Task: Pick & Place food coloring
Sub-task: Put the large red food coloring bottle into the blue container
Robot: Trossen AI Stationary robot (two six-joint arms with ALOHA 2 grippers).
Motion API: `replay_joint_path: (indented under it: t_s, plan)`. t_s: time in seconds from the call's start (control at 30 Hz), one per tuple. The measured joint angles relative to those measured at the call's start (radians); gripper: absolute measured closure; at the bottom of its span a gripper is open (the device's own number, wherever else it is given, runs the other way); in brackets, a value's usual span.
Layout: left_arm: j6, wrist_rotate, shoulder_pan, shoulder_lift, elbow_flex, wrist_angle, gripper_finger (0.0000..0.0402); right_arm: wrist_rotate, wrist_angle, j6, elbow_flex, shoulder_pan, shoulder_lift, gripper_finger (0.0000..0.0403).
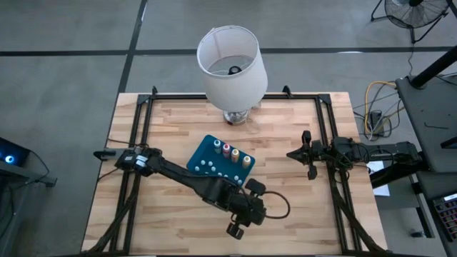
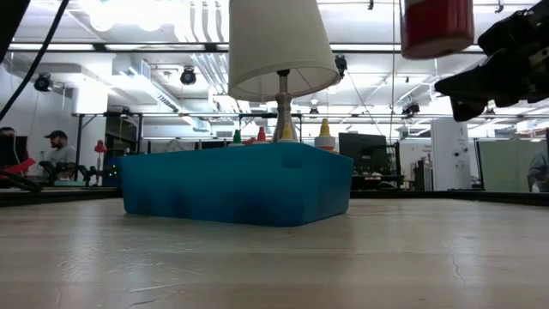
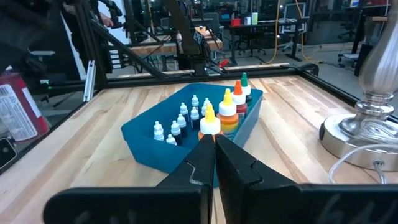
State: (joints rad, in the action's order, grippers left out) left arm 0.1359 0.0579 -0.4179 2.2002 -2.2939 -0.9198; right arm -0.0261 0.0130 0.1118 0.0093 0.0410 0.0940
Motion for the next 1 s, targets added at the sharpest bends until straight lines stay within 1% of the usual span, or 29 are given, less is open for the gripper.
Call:
replay_joint_path:
  t_s: [0.3,0.47,0.67,0.77,0.9,1.0]
  plan:
    - [0.000,-0.004,0.014,-0.015,-0.003,-0.019,0.0309,0.000,0.000,0.000,0.000,0.000,0.000,0.0394]
    - [-0.005,-0.004,0.036,-0.062,0.037,-0.021,0.0309,0.000,-0.001,0.000,0.000,0.000,0.000,0.0394]
    - [-0.040,0.012,0.065,-0.151,0.161,-0.007,0.0309,-0.001,0.001,0.000,0.000,0.000,0.001,0.0394]
    - [-0.055,0.043,0.076,-0.219,0.250,0.026,0.0309,0.000,0.000,0.000,0.000,0.000,0.000,0.0394]
    - [-0.115,0.059,0.104,-0.315,0.381,0.063,0.0309,0.000,0.000,0.000,0.000,0.000,0.000,0.0394]
    - [-0.145,0.099,0.126,-0.387,0.480,0.081,0.0309,0.000,-0.001,0.000,0.000,0.000,-0.001,0.0394]
